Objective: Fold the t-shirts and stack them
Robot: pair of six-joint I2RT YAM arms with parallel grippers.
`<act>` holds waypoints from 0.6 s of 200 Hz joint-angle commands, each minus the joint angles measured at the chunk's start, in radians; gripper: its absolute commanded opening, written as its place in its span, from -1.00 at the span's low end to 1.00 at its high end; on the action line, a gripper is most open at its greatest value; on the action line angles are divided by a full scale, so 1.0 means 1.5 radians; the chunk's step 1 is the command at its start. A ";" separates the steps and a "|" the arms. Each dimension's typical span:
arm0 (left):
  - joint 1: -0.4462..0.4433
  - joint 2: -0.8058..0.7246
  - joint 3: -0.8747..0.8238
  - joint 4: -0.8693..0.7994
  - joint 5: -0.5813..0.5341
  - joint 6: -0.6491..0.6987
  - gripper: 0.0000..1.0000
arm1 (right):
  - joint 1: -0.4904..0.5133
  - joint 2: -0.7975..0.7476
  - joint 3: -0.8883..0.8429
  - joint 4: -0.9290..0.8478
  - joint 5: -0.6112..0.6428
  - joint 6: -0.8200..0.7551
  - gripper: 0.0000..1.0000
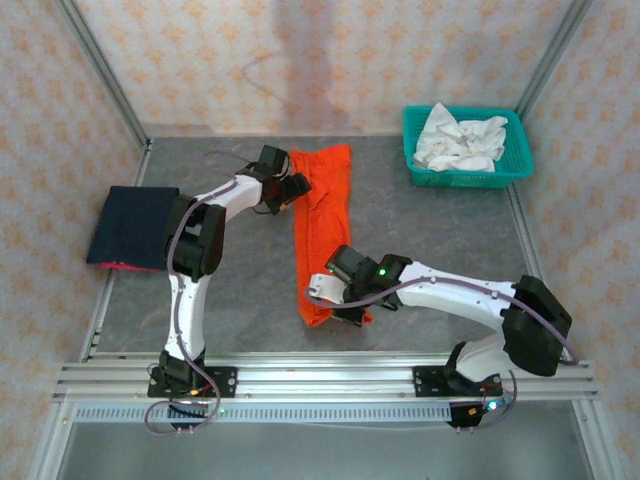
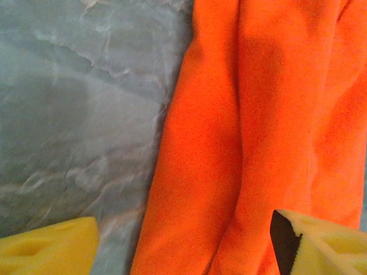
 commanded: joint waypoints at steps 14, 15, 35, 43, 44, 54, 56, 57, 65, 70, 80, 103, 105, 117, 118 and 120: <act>0.007 0.059 0.094 -0.043 0.018 0.007 0.35 | 0.003 -0.032 0.030 -0.059 -0.009 -0.006 -1.00; 0.006 0.061 0.096 -0.044 0.019 0.007 0.33 | 0.002 -0.033 0.030 -0.059 -0.008 -0.007 -1.00; 0.004 0.086 0.128 -0.067 0.030 0.009 0.04 | 0.003 -0.038 0.034 -0.065 0.012 -0.015 -1.00; 0.004 0.090 0.132 -0.070 0.035 0.010 -0.08 | 0.001 -0.038 0.035 -0.066 0.018 -0.017 -1.00; 0.004 0.090 0.132 -0.071 0.036 0.010 -0.09 | 0.002 -0.038 0.036 -0.066 0.018 -0.017 -1.00; 0.004 0.093 0.134 -0.072 0.038 0.010 -0.22 | 0.001 -0.040 0.040 -0.067 0.016 -0.020 -1.00; 0.004 0.094 0.133 -0.072 0.038 0.010 -0.23 | 0.000 -0.041 0.041 -0.068 0.016 -0.021 -1.00; 0.004 0.094 0.133 -0.073 0.039 0.010 -0.24 | 0.000 -0.040 0.041 -0.068 0.016 -0.022 -1.00; 0.004 0.097 0.135 -0.078 0.039 0.011 -0.31 | -0.001 -0.042 0.047 -0.068 0.015 -0.025 -1.00; 0.004 0.098 0.134 -0.081 0.038 0.012 -0.37 | -0.003 -0.043 0.051 -0.069 0.013 -0.027 -1.00; 0.004 0.099 0.131 -0.088 0.034 0.014 -0.49 | -0.005 -0.046 0.060 -0.071 0.012 -0.033 -1.00; 0.004 0.100 0.120 -0.094 0.034 0.019 -0.68 | -0.018 -0.052 0.084 -0.087 0.010 -0.053 -1.00; 0.004 0.100 0.119 -0.096 0.034 0.019 -0.68 | -0.020 -0.053 0.086 -0.088 0.009 -0.054 -1.00; 0.004 0.100 0.109 -0.098 0.031 0.019 -0.79 | -0.034 -0.057 0.098 -0.095 0.003 -0.066 -1.00; 0.004 0.100 0.108 -0.098 0.031 0.019 -0.80 | -0.036 -0.057 0.099 -0.096 0.003 -0.068 -1.00; 0.004 0.100 0.105 -0.098 0.031 0.018 -0.81 | -0.039 -0.057 0.101 -0.097 0.002 -0.070 -1.00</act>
